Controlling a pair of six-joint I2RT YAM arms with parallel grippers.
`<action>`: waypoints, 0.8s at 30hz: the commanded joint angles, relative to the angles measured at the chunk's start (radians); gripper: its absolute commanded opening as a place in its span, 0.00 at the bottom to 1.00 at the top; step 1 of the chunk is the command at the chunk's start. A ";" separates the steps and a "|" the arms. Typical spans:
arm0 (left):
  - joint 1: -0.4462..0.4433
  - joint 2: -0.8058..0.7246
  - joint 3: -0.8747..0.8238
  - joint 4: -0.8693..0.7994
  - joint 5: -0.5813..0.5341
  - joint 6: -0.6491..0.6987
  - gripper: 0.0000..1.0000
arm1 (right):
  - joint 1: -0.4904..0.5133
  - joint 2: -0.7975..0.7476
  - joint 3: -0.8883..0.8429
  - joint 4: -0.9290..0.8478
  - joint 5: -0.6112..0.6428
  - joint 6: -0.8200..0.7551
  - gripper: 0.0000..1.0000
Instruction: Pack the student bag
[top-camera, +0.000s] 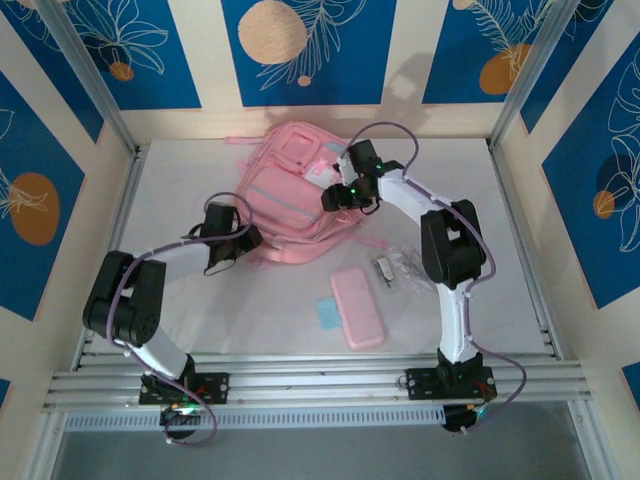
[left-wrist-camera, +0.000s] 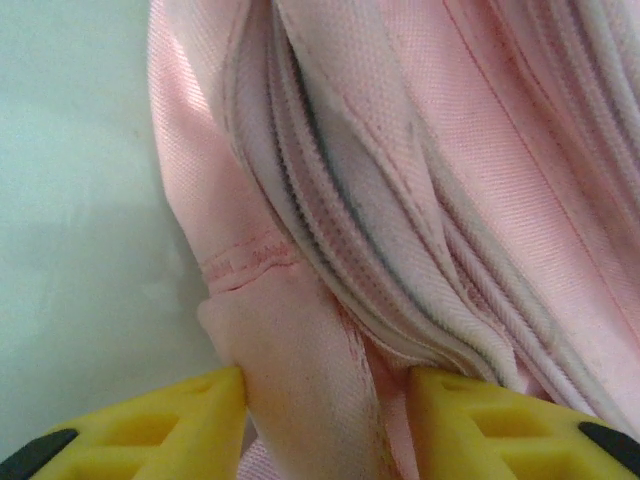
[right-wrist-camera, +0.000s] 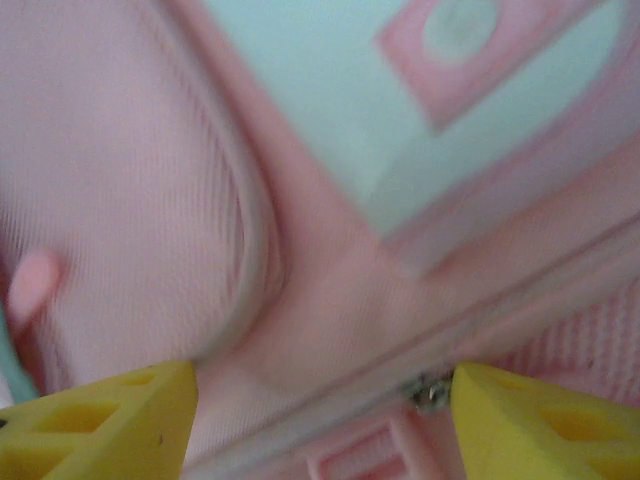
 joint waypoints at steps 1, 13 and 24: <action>0.028 0.036 0.086 -0.029 -0.052 0.080 0.48 | -0.016 -0.077 -0.065 -0.019 -0.139 0.027 0.68; 0.044 0.036 0.149 -0.093 -0.028 0.121 0.57 | -0.064 0.000 -0.016 0.000 -0.096 -0.028 0.68; 0.044 0.037 0.135 -0.088 0.002 0.100 0.58 | -0.022 0.087 0.043 0.010 -0.141 -0.043 0.73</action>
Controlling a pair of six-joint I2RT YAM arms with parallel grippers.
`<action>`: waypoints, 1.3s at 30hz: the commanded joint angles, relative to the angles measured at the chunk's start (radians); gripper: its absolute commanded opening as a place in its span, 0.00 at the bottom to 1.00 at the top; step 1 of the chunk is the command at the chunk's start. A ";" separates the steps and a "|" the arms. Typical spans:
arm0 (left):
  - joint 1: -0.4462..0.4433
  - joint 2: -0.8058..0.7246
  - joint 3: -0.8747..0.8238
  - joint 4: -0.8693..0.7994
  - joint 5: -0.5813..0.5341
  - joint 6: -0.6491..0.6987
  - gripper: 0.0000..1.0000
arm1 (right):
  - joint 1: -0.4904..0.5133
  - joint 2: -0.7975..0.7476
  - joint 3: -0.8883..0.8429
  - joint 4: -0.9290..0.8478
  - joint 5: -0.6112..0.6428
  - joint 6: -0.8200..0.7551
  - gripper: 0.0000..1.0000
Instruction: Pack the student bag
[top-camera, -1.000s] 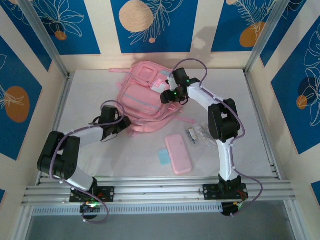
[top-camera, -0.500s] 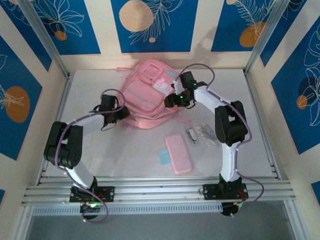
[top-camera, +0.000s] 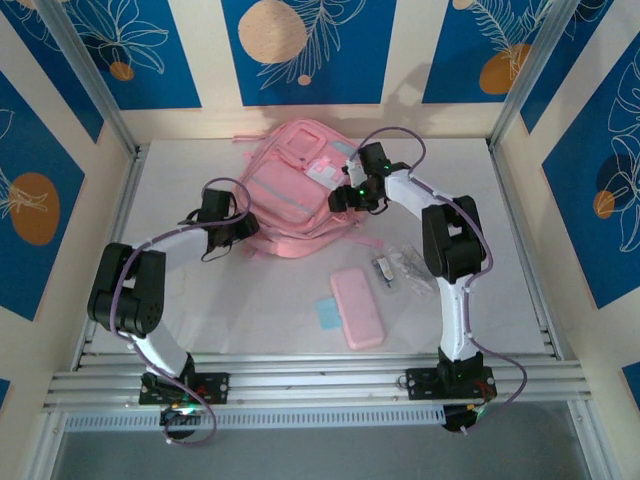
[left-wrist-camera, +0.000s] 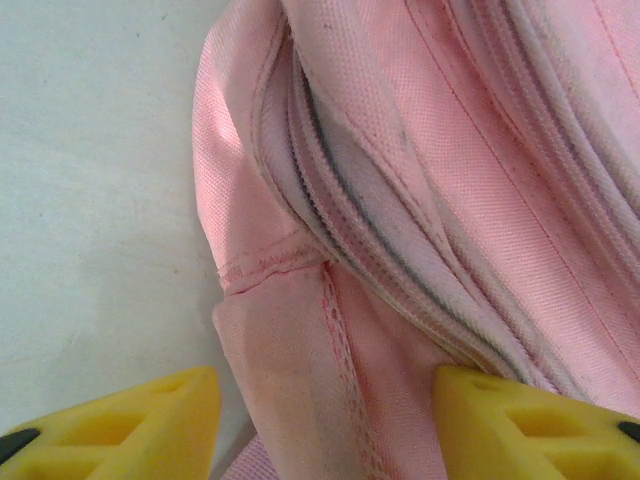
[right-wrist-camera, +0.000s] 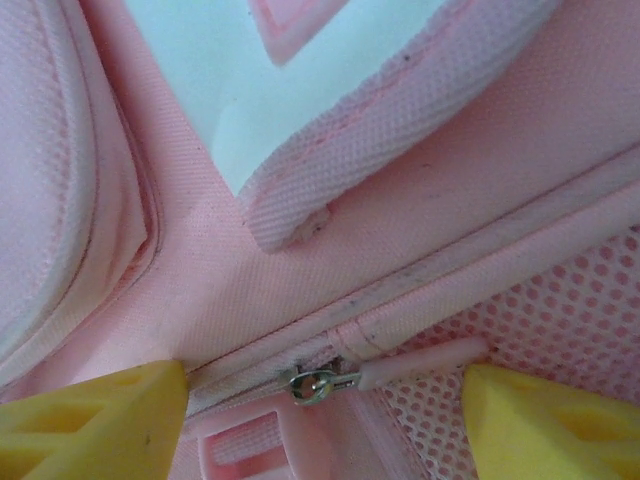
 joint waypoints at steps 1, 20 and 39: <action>0.006 -0.010 0.012 -0.001 0.036 -0.003 0.58 | 0.041 0.011 0.017 -0.005 -0.107 -0.011 0.73; 0.013 -0.034 -0.033 0.007 0.032 -0.010 0.59 | 0.089 -0.307 -0.288 0.138 -0.220 0.116 0.72; -0.033 -0.271 -0.156 -0.029 0.123 -0.141 0.71 | -0.035 -0.068 -0.134 0.226 -0.189 0.068 0.77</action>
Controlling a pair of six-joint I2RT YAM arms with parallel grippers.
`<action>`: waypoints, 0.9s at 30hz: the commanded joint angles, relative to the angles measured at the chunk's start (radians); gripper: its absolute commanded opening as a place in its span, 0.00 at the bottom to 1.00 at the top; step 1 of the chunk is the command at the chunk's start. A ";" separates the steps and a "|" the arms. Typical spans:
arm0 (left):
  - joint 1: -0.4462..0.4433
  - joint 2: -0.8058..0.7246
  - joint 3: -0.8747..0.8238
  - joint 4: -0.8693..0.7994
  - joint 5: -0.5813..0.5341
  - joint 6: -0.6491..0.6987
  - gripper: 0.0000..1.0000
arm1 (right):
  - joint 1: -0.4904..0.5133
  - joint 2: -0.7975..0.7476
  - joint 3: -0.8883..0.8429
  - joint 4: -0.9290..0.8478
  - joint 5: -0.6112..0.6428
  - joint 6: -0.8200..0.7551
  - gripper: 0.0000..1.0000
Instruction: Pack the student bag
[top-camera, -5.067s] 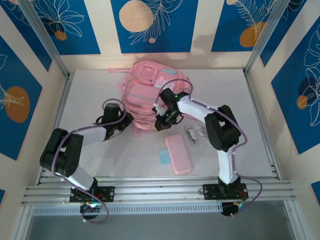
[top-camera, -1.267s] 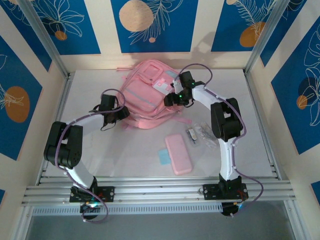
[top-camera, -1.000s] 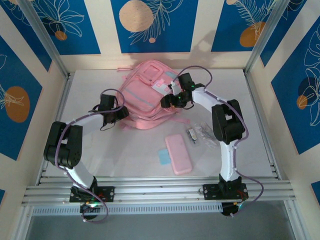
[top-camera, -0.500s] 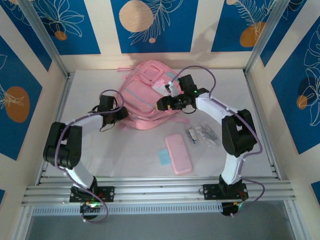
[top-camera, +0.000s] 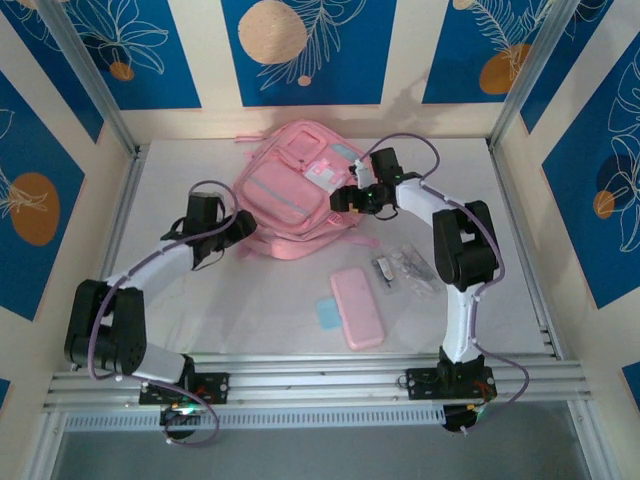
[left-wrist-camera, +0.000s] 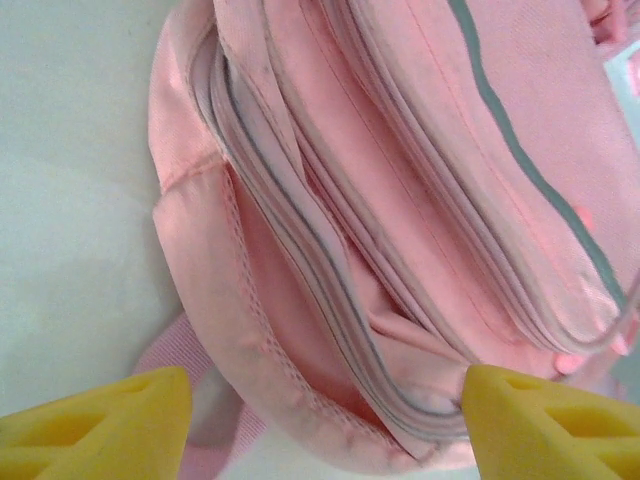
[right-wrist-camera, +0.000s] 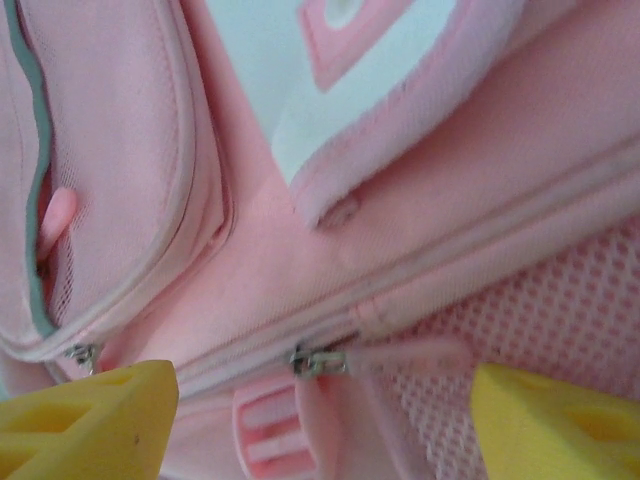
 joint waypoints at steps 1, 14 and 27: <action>-0.032 -0.009 -0.047 0.024 0.051 -0.071 0.71 | 0.005 0.042 0.053 0.020 -0.031 -0.022 0.77; -0.081 0.115 -0.068 0.147 0.036 -0.126 0.68 | 0.072 -0.088 -0.058 0.055 -0.258 0.084 0.77; -0.080 0.126 -0.074 0.150 0.020 -0.114 0.68 | 0.113 -0.228 -0.156 0.069 -0.321 0.111 0.76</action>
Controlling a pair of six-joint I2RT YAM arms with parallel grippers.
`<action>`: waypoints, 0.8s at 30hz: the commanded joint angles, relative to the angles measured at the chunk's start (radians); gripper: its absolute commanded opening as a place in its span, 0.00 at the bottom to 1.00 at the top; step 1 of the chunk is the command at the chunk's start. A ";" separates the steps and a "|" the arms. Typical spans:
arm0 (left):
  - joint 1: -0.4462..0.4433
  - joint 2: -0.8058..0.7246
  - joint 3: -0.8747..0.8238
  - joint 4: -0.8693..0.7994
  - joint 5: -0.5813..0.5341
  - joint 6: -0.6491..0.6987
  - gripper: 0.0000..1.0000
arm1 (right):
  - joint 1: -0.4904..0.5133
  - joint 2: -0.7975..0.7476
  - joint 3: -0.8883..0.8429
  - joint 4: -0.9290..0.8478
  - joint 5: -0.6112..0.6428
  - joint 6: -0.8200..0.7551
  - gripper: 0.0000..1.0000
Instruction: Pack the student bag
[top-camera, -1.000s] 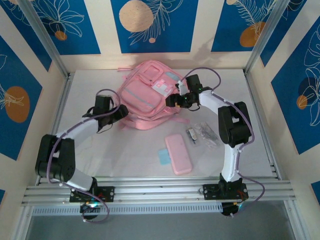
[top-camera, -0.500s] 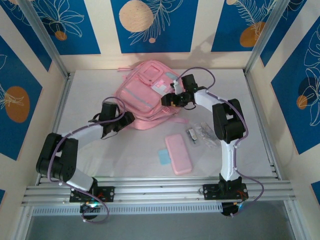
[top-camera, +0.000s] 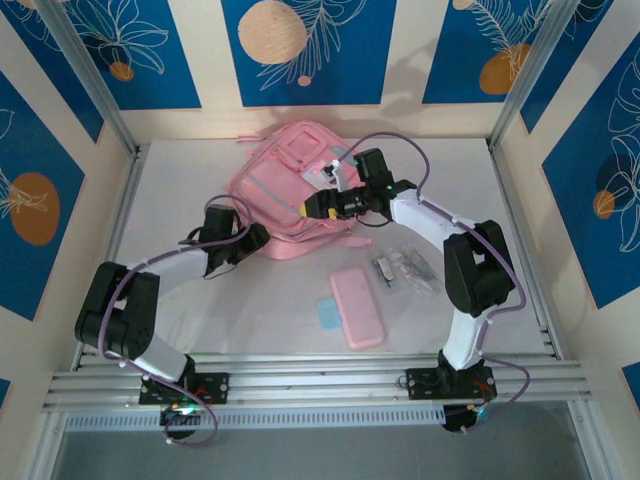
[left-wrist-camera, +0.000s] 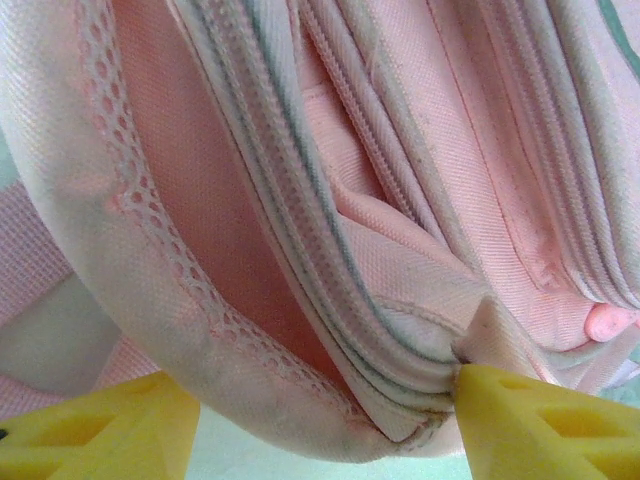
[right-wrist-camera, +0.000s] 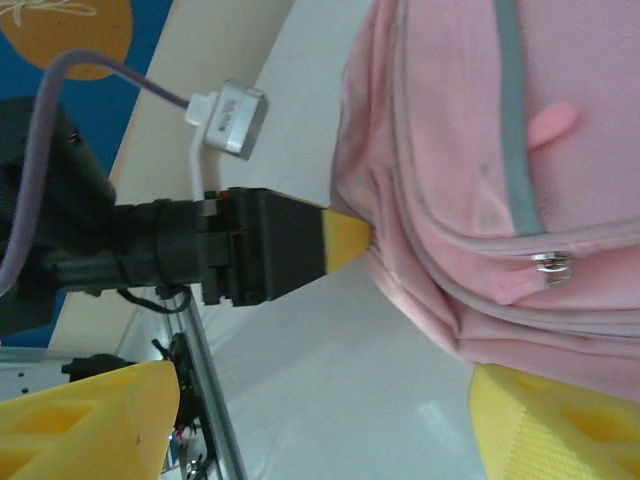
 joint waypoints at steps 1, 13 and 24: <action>-0.008 0.006 -0.012 0.020 -0.007 0.000 0.68 | -0.035 0.006 -0.024 -0.042 0.016 -0.011 0.76; -0.108 -0.095 0.099 -0.180 -0.088 0.226 0.64 | -0.156 0.153 0.063 -0.067 0.347 0.200 0.58; -0.230 -0.062 0.178 -0.086 -0.010 0.271 0.63 | -0.212 0.298 0.209 0.001 0.394 0.328 0.53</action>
